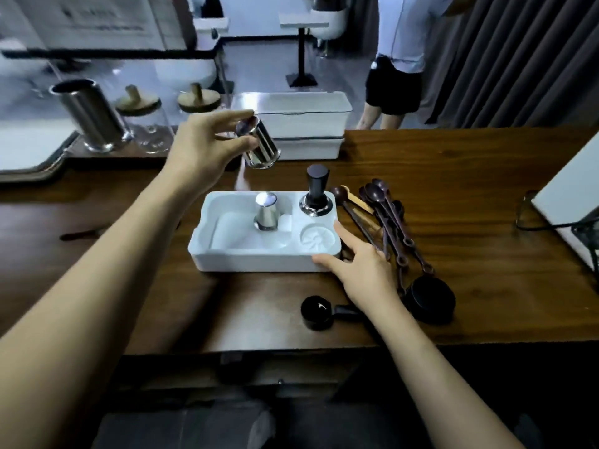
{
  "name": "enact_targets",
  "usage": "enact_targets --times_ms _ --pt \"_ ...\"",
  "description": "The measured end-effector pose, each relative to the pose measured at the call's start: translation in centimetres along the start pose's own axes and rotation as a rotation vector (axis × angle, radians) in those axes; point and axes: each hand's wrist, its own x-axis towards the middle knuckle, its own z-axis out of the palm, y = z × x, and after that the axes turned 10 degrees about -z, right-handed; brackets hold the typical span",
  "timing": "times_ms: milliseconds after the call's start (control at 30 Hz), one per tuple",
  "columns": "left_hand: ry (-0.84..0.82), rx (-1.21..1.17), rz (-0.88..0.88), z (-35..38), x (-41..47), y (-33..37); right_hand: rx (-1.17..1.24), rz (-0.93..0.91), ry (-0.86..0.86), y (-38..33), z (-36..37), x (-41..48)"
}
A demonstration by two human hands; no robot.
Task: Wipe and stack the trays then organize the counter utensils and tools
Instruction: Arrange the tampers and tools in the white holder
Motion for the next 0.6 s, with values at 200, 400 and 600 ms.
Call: enact_targets --times_ms 200,400,600 --pt "0.040 0.107 -0.096 1.0 -6.5 -2.6 -0.059 -0.059 -0.007 -0.1 -0.3 -0.1" --pt "-0.020 0.222 -0.153 3.0 -8.2 -4.1 -0.058 -0.073 0.009 0.1 -0.4 -0.2" --pt "-0.125 0.230 -0.188 4.5 -8.9 -5.2 -0.054 -0.067 0.013 0.2 -0.3 -0.2"
